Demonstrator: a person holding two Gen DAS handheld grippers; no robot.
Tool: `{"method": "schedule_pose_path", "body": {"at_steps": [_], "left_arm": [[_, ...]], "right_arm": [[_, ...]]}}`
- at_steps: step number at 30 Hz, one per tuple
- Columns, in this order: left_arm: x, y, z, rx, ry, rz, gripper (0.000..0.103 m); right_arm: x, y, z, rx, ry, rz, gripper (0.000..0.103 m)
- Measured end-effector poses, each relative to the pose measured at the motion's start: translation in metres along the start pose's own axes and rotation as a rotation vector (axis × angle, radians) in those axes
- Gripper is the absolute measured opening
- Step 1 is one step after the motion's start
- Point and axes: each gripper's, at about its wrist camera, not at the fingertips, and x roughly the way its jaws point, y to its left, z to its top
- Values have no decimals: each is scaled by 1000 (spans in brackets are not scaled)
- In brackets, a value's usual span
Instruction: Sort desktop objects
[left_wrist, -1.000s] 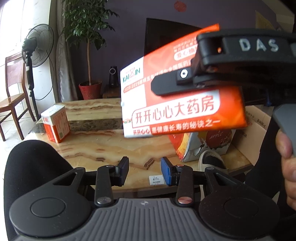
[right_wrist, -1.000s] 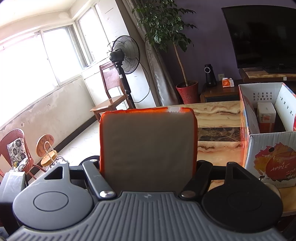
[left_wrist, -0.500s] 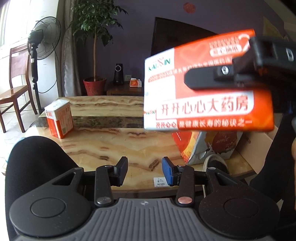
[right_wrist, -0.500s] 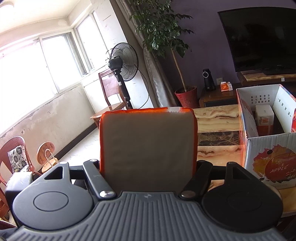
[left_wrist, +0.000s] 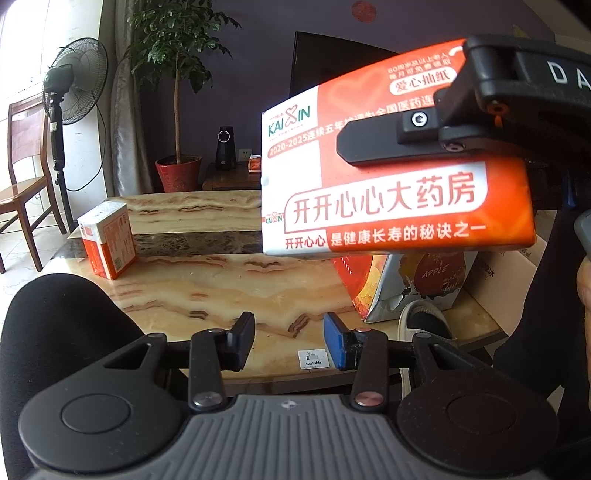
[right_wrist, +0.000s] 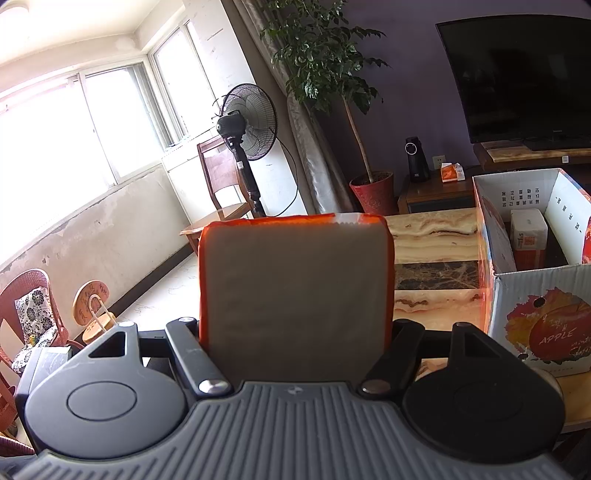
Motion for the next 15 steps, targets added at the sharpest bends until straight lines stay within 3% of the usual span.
{"method": "schedule_pose_path", "body": {"at_steps": [15], "left_arm": [[1,-1,1,3,-7,13,48]], "right_arm": [[-6,4,-3,-2,-8,10,74]]}}
